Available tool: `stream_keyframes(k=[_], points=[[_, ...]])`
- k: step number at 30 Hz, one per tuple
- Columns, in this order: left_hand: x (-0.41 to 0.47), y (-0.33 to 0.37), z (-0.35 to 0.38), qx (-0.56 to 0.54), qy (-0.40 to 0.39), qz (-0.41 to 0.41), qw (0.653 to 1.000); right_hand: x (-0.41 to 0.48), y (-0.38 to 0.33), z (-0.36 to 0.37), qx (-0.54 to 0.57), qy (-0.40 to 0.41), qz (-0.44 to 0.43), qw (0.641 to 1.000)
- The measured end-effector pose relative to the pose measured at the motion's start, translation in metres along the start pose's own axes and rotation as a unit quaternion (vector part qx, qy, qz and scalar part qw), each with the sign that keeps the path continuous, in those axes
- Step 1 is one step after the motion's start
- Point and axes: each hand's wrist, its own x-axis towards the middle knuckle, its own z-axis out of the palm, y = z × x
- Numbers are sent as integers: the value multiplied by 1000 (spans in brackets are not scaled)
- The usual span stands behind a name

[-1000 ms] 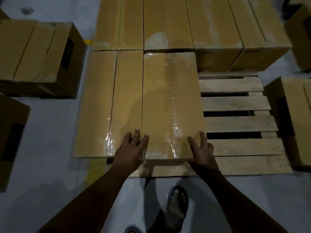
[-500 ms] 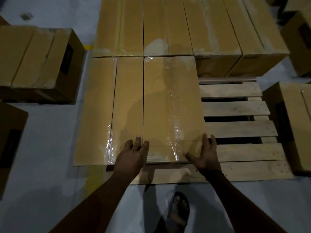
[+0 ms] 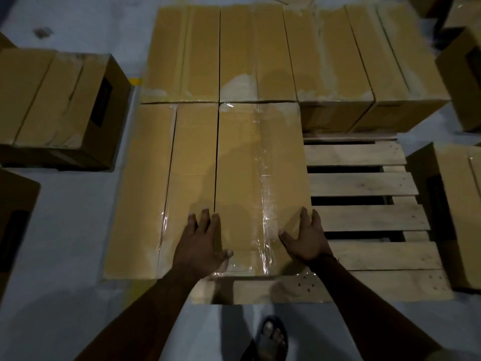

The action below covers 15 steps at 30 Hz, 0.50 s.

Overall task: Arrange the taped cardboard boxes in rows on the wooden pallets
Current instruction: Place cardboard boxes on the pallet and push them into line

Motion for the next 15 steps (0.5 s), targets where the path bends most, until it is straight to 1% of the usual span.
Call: stream_keyframes(k=[4,7,11,13,15], points=[[53,4,-12,29,21,2,999,46,-14,-15,8,19,-22,1000],[94,4,-22,36,42,25,998,81,-21,-22,-1,38,-42,998],[141,2,-41,24,99,55,993,116,-36,-23,-18,85,-64,994],[163,1,-48,17,130,61,989,129,-41,-25,-20,94,-63,993],[181,2,-52,15,146,58,988,142,-43,-31,-18,93,-63,994]])
